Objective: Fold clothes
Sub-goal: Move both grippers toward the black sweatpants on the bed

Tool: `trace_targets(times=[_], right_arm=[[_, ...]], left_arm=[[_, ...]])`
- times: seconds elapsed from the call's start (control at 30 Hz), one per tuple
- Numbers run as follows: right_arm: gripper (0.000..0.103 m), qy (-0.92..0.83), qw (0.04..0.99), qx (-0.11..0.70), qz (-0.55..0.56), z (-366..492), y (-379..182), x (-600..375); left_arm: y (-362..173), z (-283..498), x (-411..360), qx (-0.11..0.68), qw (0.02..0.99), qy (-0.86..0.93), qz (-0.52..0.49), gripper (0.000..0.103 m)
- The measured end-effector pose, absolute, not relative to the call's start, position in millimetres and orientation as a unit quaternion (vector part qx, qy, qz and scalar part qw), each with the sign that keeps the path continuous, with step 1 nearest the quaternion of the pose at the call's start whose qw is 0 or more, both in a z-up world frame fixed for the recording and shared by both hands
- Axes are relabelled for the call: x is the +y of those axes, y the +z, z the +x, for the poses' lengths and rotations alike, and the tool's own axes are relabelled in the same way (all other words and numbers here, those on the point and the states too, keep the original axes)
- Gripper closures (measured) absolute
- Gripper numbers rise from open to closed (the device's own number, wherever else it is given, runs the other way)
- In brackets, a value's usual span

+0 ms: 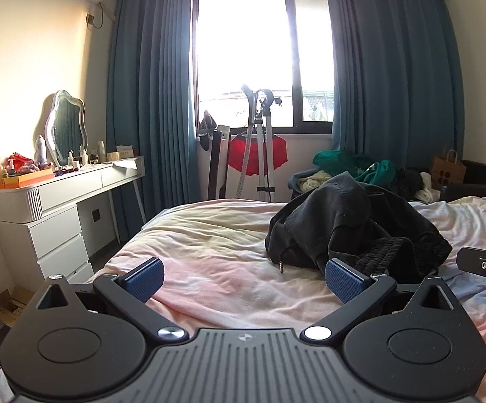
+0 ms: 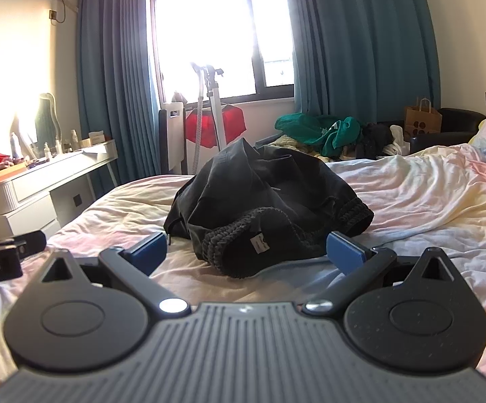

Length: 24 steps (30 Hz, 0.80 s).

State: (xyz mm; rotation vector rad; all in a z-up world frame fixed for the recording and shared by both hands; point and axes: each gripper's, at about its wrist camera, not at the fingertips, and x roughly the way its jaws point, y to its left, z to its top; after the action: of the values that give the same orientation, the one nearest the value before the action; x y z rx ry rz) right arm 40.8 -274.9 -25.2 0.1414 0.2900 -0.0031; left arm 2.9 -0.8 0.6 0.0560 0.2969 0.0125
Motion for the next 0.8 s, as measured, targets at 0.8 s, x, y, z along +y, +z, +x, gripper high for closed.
trace_targets(times=[0.8], right_arm=[[0.000,-0.017,0.987,0.135,0.087,37,-18,-282]], left_arm=[[-8,5,3,0.138,0.990,0.021,0.032,0.000]])
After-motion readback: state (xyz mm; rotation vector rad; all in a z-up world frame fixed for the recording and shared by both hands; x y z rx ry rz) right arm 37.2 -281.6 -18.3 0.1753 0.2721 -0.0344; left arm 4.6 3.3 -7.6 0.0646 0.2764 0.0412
